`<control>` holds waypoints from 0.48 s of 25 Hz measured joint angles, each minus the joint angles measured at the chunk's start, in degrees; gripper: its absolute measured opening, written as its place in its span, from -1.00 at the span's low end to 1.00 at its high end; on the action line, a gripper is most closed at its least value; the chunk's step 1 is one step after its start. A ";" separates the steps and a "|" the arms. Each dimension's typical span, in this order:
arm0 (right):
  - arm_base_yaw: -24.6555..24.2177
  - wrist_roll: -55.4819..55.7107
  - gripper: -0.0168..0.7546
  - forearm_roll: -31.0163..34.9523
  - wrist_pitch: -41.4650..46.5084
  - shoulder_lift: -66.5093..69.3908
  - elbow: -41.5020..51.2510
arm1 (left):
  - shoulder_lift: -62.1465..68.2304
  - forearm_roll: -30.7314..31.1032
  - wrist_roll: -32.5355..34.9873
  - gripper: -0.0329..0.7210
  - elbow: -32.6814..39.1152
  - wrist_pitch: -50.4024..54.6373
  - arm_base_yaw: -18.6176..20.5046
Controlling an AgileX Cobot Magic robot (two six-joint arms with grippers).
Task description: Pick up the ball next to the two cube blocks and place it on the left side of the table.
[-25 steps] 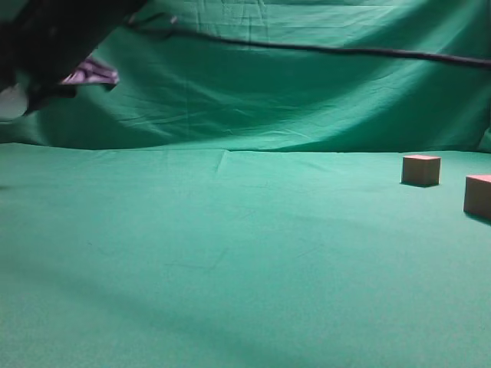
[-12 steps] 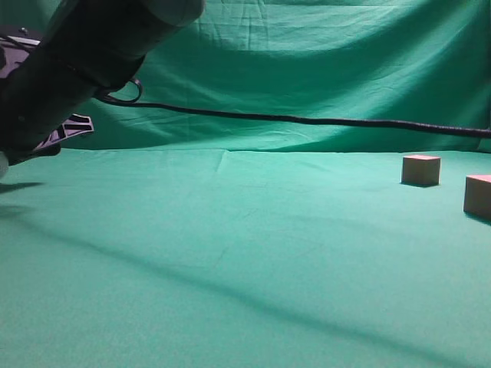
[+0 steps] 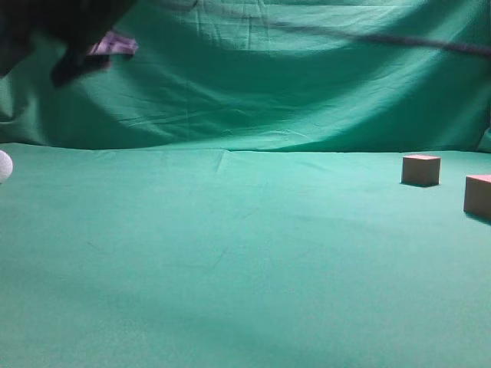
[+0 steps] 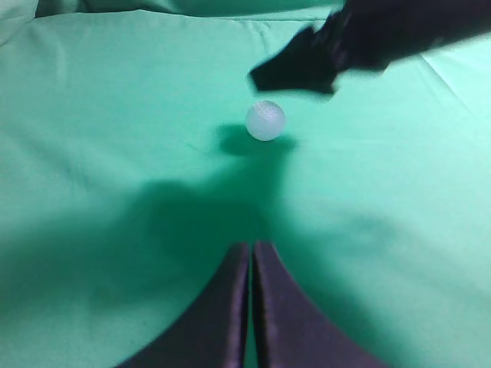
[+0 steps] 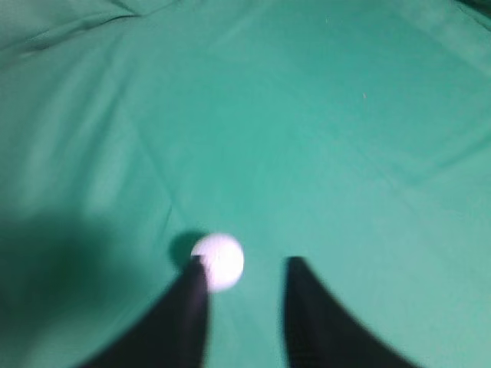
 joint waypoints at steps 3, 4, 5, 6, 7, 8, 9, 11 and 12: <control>-2.73 7.37 -0.84 -4.04 11.89 -7.21 -0.13 | 0.00 0.00 0.00 -0.91 0.00 0.00 0.00; -3.34 10.44 -0.96 -5.98 14.48 -9.02 -0.13 | 0.00 0.00 0.00 -0.91 0.00 0.00 0.00; -4.06 12.81 -0.96 -7.57 17.11 -11.11 -0.22 | 0.00 0.00 0.00 -0.91 0.00 0.00 0.00; -4.55 15.26 -0.96 -9.49 19.38 -13.19 -0.22 | 0.00 0.00 0.00 -0.91 0.00 0.00 0.00; -5.10 17.01 -0.96 -11.04 21.23 -14.90 -0.22 | 0.00 0.00 0.00 -0.91 0.00 0.00 0.00; -5.58 18.04 -0.96 -12.29 22.24 -16.94 -0.35 | 0.00 0.00 0.00 -0.91 0.00 0.00 0.00; -5.96 18.86 -0.96 -13.45 22.95 -18.97 -0.35 | 0.00 0.00 0.00 -0.91 0.00 0.00 0.00; -6.41 20.18 -0.96 -16.15 23.34 -22.89 0.09 | 0.00 0.00 0.00 -0.91 0.00 0.00 0.00; -6.64 21.01 -0.96 -17.32 23.48 -25.30 1.21 | 0.00 0.00 0.00 -0.91 0.00 0.00 0.00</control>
